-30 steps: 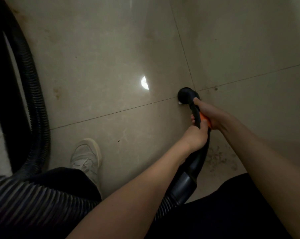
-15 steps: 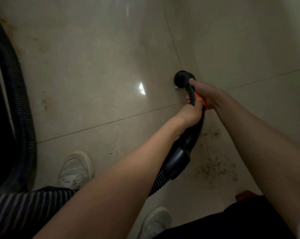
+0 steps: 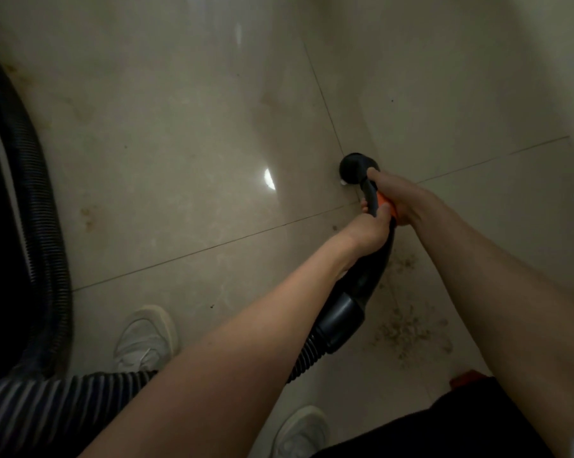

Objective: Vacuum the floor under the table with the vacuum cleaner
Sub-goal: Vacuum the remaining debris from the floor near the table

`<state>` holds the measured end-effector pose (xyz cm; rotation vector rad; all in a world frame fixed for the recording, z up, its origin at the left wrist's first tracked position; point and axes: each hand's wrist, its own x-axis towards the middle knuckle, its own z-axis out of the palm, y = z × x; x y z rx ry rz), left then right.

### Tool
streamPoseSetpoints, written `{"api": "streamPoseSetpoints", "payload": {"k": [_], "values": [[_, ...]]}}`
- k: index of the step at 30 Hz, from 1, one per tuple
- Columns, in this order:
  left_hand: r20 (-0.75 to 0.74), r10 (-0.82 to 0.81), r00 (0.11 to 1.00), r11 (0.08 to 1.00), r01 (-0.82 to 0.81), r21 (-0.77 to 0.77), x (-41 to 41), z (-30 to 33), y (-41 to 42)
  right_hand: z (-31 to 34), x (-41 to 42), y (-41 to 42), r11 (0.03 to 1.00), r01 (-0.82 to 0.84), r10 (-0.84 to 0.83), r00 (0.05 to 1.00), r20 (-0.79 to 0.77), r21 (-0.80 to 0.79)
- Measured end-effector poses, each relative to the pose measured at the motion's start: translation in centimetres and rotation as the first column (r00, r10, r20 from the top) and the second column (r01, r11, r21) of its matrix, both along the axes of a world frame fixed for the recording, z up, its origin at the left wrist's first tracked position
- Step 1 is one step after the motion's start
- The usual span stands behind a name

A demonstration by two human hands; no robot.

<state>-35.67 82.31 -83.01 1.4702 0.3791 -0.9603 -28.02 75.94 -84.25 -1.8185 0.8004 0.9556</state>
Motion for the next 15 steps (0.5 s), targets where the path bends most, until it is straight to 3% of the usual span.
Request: {"api": "streamPoseSetpoints", "payload": {"k": [8, 15], "values": [[0.025, 0.102, 0.994, 0.994, -0.103, 0.025, 2.0, -1.3, 2.4, -0.8, 2.5, 3.0, 0.997, -0.045, 0.042, 0.998, 0.048, 0.064], [-0.019, 0.096, 0.995, 0.993, -0.097, -0.068, -3.9, 1.1, 2.2, -0.7, -4.0, 2.0, 0.991, 0.050, -0.047, 0.999, -0.027, 0.122]]}}
